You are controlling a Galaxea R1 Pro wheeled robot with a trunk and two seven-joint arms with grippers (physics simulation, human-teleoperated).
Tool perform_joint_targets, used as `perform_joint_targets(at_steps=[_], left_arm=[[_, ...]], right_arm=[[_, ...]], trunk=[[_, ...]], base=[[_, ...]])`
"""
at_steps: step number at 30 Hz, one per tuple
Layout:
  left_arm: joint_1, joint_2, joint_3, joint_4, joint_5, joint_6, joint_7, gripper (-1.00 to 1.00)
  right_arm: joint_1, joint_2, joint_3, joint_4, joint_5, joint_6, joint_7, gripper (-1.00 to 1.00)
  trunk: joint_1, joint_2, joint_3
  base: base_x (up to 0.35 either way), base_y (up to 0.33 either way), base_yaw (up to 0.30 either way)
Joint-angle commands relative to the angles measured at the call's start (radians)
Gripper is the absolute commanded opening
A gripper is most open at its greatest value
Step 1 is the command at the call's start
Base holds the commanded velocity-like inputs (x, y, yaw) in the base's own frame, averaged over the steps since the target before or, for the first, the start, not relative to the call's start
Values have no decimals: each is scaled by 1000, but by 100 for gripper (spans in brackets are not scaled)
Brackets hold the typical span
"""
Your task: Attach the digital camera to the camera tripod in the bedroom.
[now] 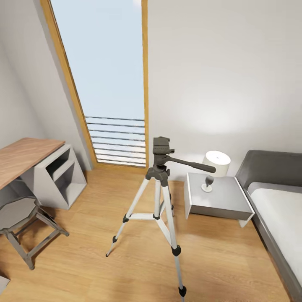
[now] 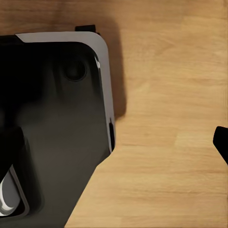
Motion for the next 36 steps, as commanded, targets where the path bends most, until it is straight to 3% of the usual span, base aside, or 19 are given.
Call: perform_joint_targets(at_steps=[1, 36], left_arm=[[-1, 0, -8, 0, 6, -2, -1, -100], [-1, 0, -8, 0, 6, -2, -1, -100]], right_arm=[[-1, 0, -8, 3, 2, -5, 3, 100], [-1, -2, -8, 3, 3, -5, 3, 100]], trunk=[[0, -2, -2], [0, -2, -9]], base=[[0, 0, -29], [0, 0, -2]])
